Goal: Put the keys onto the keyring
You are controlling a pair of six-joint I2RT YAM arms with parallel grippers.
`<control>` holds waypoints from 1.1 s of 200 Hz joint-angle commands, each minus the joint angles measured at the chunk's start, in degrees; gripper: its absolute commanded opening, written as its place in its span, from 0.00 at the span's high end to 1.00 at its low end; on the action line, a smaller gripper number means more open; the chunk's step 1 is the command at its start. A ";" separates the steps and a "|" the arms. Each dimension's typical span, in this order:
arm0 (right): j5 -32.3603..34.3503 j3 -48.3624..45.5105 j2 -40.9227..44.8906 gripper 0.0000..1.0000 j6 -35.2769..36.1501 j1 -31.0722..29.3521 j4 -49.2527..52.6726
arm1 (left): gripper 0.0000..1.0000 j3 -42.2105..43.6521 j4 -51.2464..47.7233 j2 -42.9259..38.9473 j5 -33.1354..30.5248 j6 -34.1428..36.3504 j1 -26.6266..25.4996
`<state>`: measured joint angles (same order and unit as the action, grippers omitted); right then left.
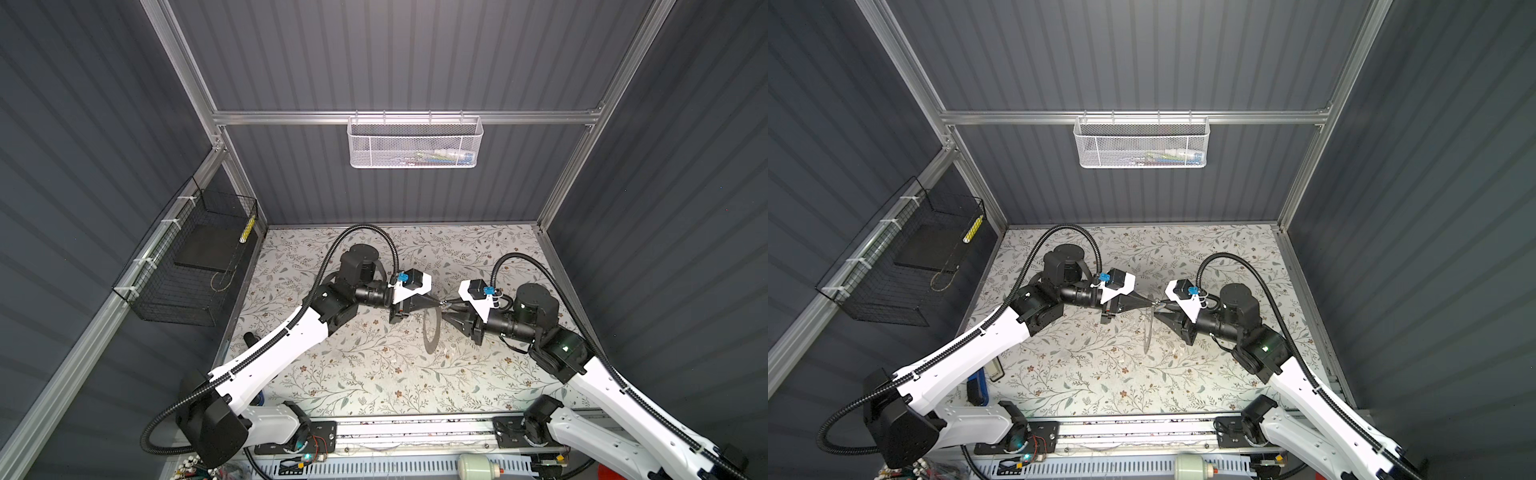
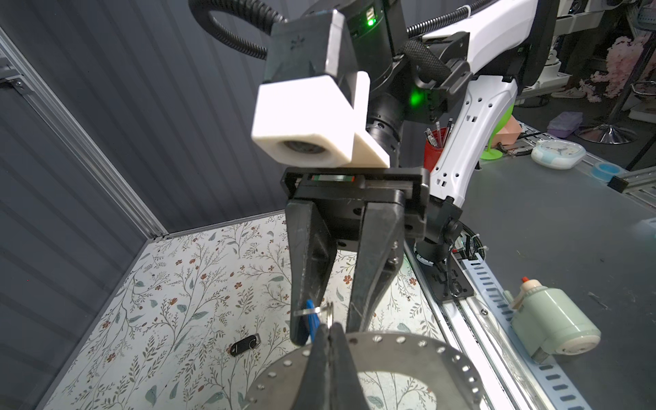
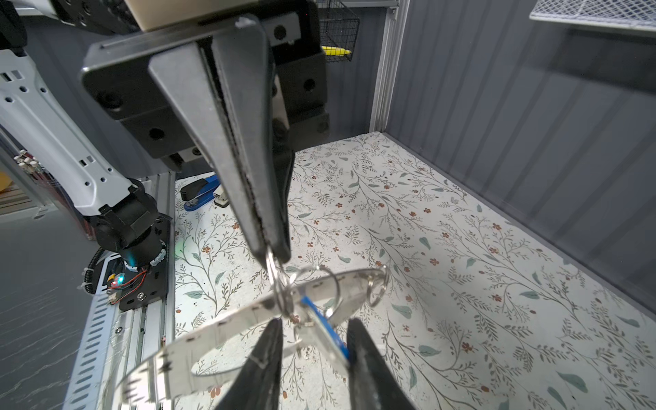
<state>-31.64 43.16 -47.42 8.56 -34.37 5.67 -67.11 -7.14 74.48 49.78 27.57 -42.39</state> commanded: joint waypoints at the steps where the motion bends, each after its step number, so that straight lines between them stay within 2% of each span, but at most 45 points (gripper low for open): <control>1: -2.64 1.26 -0.21 0.75 -0.47 0.08 -1.46 | 1.00 0.31 1.62 -1.33 0.98 -0.65 -0.06; 37: 0.14 1.92 -0.31 0.91 0.88 0.06 1.04 | 1.00 0.47 1.86 -1.88 -1.60 -0.73 0.00; 58: 3.60 2.07 0.19 1.00 1.63 0.07 2.44 | 1.00 0.24 2.70 -1.73 -4.71 -3.18 -0.06; 83: 7.79 0.77 0.44 1.00 1.17 0.09 1.45 | 1.00 0.92 5.75 -1.42 -7.32 -6.75 -0.05; 124: 8.53 1.10 -1.55 1.00 1.37 -0.73 1.71 | 1.00 3.50 12.42 -2.09 -10.53 -10.78 -0.02; 164: 15.29 1.84 -3.66 1.00 2.40 -3.75 1.46 | 1.00 5.90 19.03 -2.14 -11.79 -15.34 -0.04; 220: 12.98 2.83 -5.23 1.00 2.68 -4.13 0.01 | 1.00 7.81 22.26 -1.97 -11.34 -17.26 -0.06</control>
<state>-17.72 43.99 -52.40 10.44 -38.06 6.39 -59.48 9.32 74.35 38.63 12.34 -42.44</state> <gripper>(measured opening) 0.061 0.045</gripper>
